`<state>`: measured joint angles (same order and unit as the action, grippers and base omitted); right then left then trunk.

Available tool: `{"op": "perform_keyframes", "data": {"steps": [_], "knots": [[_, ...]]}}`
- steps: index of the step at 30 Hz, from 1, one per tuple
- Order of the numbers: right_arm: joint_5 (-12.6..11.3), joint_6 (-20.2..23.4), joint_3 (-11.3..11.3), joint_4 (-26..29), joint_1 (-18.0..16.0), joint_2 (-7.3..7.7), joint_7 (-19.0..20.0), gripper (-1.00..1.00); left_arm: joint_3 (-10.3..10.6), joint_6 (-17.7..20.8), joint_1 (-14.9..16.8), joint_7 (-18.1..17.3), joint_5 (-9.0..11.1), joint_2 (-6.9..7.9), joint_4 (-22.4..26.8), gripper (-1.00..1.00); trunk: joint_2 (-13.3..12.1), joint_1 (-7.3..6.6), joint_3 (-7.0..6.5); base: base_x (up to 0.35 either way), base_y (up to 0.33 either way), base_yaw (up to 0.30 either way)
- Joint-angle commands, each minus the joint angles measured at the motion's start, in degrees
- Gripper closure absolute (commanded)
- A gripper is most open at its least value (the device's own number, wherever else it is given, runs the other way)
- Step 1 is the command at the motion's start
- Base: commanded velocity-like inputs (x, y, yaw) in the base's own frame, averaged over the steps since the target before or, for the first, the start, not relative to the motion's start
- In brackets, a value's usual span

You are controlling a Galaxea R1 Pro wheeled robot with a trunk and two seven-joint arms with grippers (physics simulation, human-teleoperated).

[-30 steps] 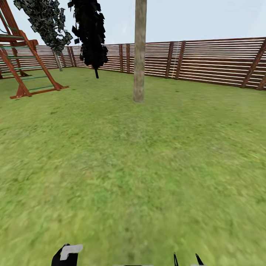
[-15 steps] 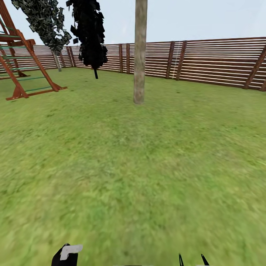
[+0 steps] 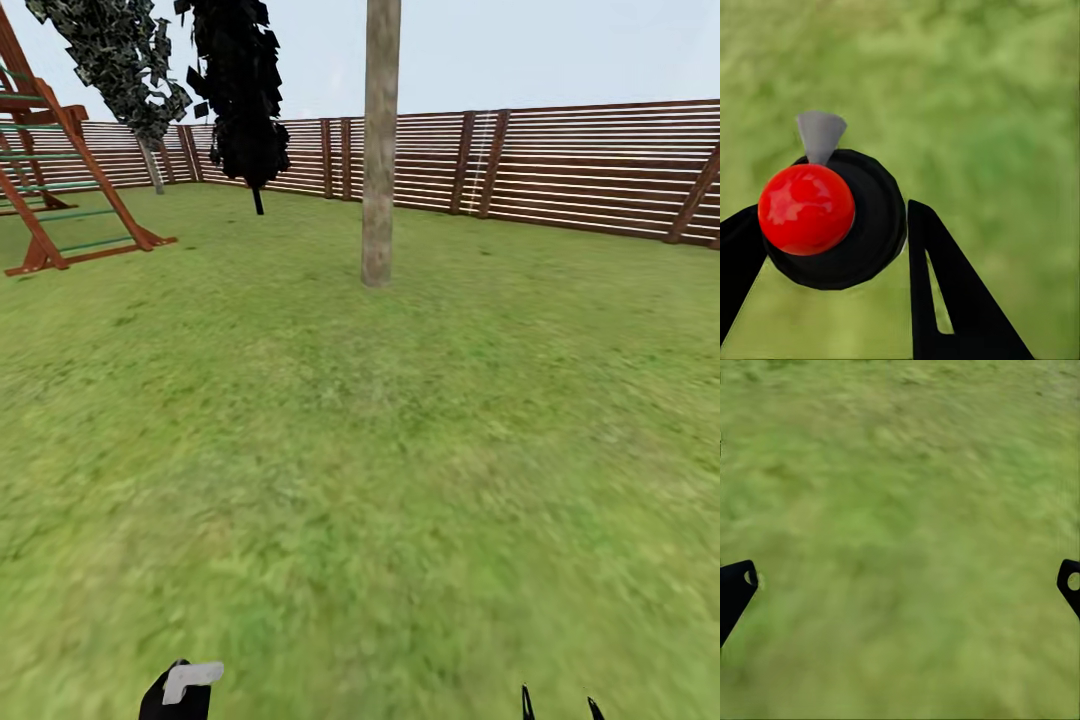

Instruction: In the garden, pick up the pesticide atomizer on the floor and spray pesticide onto both trees until each tree trunk is fully covered.

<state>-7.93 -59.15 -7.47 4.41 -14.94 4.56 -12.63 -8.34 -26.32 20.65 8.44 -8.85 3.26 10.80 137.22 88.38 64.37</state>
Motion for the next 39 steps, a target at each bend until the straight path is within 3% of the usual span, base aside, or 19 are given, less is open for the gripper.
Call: {"op": "perform_keyframes", "data": {"steps": [1, 5, 10, 39], "knots": [[0.05, 0.0, -0.09, -0.01, 0.0, -0.01, 0.03, -1.0, -0.01, -0.01, 0.0, 0.0, 0.03, 0.0, 0.01, 1.0, 0.0, 0.0, 0.0, 0.341, 0.0, 0.0], [0.19, 0.0, -0.29, 0.39, 0.0, -0.48, 0.82, -1.0, -0.01, 0.03, 0.0, 0.0, 0.05, 0.0, 0.01, 1.0, 0.0, 0.0, 0.0, 0.341, 0.0, 0.0], [2.24, 0.03, -0.4, 5.12, 0.0, -0.6, 5.64, -1.0, -0.01, 0.0, 0.0, 0.0, 0.06, 0.07, 0.01, 1.0, 0.0, 0.0, 0.0, 0.341, 0.0, 0.0], [2.39, 0.0, -0.27, 4.38, 0.0, -0.52, 5.86, -1.0, 0.01, -0.05, 0.0, 0.0, 0.06, 0.06, 0.01, 1.0, 0.0, 0.0, 0.0, 0.341, 0.0, 0.0]]}}
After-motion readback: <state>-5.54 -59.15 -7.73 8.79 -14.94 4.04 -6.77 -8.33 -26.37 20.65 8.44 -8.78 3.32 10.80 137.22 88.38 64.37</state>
